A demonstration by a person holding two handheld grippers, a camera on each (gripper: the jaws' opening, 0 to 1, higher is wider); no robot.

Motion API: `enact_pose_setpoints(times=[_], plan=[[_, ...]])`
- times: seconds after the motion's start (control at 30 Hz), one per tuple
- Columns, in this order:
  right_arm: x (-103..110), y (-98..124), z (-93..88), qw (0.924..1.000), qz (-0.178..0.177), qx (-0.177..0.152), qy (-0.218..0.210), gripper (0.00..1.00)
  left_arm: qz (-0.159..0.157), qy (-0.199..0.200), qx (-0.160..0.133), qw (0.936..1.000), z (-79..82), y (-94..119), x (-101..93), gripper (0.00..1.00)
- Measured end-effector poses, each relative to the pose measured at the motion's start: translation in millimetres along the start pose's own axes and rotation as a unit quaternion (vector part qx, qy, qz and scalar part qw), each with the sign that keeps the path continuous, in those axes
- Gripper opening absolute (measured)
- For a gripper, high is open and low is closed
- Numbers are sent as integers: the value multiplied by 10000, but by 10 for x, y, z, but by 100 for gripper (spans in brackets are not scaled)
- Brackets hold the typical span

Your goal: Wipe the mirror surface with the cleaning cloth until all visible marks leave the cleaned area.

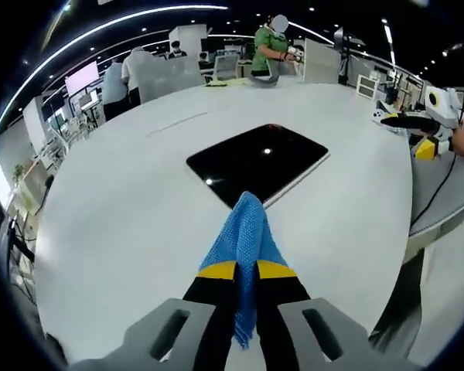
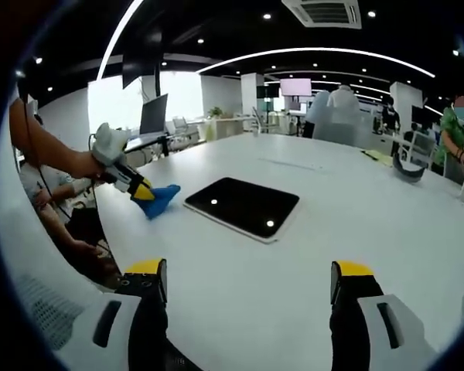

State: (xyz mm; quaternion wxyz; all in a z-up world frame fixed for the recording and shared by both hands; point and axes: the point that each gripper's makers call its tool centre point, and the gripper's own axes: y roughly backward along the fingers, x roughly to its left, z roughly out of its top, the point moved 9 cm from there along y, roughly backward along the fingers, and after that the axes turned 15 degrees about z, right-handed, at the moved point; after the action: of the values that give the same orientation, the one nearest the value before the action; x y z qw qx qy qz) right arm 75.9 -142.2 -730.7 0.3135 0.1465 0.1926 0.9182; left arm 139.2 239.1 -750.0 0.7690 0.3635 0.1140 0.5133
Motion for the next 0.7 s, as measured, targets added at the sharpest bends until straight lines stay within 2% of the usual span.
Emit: enact_pose_setpoints(times=[0.33,0.7], plan=[[51,20,20,9999,75,-114,8,87,-25,170,-147,9997,462,-262,102,6],[45,12,46,9998,2,-164,-70,87,-54,356,-64,9993,760,-619,163,6]])
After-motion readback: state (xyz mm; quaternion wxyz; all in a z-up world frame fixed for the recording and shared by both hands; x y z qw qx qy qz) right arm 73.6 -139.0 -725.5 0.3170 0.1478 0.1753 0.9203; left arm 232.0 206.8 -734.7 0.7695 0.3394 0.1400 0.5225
